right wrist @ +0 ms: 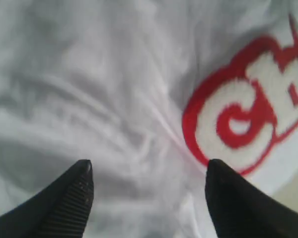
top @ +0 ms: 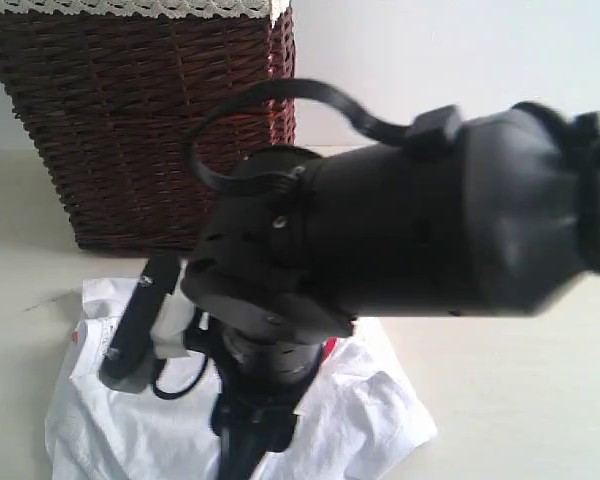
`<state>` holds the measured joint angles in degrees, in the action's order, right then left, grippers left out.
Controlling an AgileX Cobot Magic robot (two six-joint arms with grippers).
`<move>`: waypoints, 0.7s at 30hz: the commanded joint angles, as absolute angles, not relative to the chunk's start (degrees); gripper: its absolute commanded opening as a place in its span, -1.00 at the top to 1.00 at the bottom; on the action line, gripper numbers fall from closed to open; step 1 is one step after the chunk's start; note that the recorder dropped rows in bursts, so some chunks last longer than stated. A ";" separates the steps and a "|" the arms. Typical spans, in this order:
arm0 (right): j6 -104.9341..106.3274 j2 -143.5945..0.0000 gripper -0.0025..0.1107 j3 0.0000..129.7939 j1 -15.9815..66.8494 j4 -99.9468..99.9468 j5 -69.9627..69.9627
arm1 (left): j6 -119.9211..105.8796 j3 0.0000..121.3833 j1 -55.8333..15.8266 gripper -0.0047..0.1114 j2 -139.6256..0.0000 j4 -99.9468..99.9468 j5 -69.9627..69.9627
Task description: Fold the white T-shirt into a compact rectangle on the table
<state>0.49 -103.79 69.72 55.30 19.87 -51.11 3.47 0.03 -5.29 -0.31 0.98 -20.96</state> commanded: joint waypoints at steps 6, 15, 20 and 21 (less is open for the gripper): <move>-7.18 -114.96 -0.16 87.34 56.06 6.16 -40.05 | 3.45 0.00 -5.12 0.92 0.00 1.07 -20.28; -9.94 -128.68 -0.19 97.99 62.42 10.46 -50.81 | 3.45 0.00 -5.12 0.92 0.00 1.07 -20.28; -17.18 -130.71 -0.24 100.93 64.28 20.07 -53.66 | 3.45 0.00 -5.12 0.92 0.00 1.07 -20.28; -17.75 -130.81 -0.24 101.02 64.28 19.61 -52.92 | 3.45 0.00 -5.12 0.92 0.00 1.07 -20.28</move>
<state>-15.04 -130.58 99.77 64.09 17.34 -53.00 3.47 0.03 -5.29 -0.31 0.98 -20.96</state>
